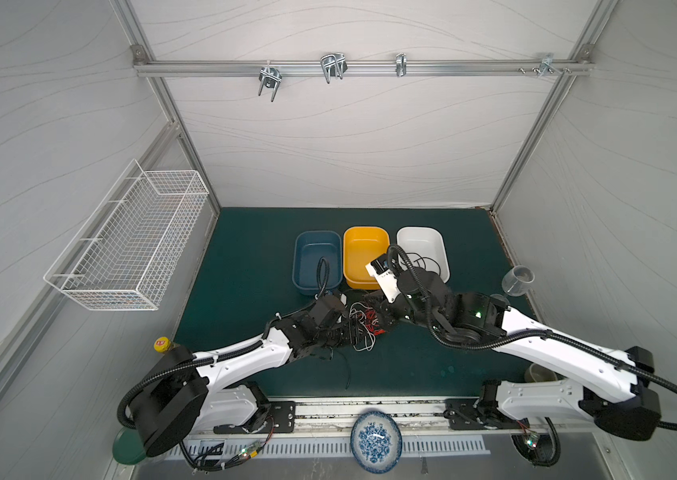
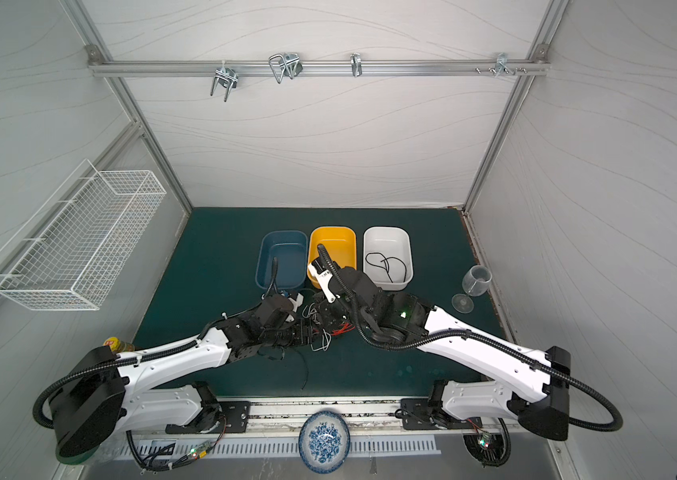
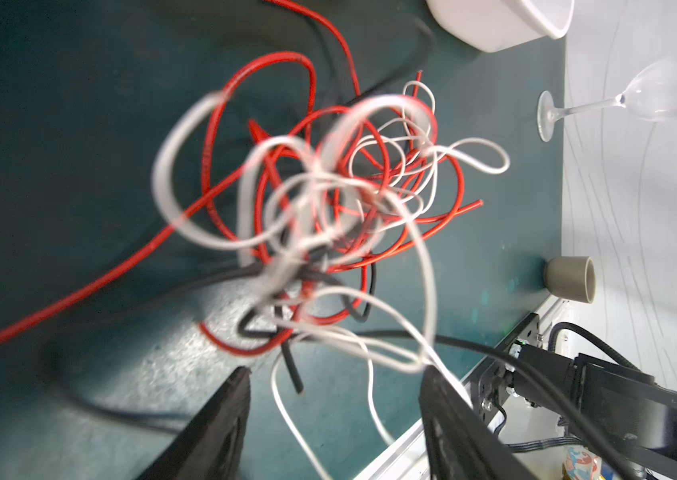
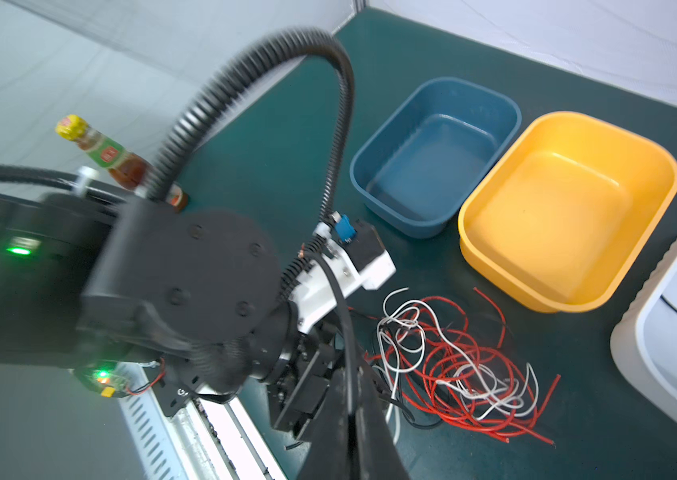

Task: Untangle the cables
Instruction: 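Pull wires up with the right gripper while the left gripper holds the pile, then raise the black cable high with the right gripper, drawing it from the pile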

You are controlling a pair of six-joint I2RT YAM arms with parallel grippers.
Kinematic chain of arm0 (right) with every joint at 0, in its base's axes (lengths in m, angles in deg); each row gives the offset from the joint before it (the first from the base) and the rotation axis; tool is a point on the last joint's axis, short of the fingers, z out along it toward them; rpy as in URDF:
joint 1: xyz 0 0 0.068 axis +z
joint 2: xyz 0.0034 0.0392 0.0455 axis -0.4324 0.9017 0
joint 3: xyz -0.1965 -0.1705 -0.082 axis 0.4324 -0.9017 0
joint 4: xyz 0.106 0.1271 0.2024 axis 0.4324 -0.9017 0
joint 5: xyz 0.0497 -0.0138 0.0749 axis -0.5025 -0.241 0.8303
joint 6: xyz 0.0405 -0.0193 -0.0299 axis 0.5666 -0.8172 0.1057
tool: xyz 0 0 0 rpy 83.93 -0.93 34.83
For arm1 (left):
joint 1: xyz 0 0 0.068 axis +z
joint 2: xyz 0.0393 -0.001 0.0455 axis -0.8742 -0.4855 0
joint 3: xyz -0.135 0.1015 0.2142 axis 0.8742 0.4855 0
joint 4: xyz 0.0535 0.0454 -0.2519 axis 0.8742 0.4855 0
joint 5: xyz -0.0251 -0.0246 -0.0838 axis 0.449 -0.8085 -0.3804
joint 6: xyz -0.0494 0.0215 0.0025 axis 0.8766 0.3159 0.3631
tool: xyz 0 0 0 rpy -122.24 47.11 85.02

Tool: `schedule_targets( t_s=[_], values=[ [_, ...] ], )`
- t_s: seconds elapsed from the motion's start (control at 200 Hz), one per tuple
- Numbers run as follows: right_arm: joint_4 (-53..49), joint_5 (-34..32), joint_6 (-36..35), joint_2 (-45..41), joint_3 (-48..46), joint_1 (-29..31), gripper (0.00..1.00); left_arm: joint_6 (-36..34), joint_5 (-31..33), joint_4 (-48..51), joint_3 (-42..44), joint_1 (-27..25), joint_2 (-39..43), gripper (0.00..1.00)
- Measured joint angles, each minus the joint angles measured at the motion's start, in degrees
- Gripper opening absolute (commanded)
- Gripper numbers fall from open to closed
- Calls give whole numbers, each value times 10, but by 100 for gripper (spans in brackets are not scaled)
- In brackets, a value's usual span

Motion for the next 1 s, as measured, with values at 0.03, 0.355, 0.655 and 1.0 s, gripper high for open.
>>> schedule_targets(
  t_s=[0.03,0.355,0.655,1.0],
  values=[
    [-6,2,-3,0,9,0,0,0,-1,-3,0,0,-3,66],
    [-64,0,-29,-10,120,0,0,0,-4,-28,0,0,-36,66],
    [-110,-4,-47,-19,227,0,0,-1,-5,-43,-1,0,-64,65],
    [-168,-43,-94,-5,397,0,0,-8,1,-43,-4,0,-80,65]
  ],
)
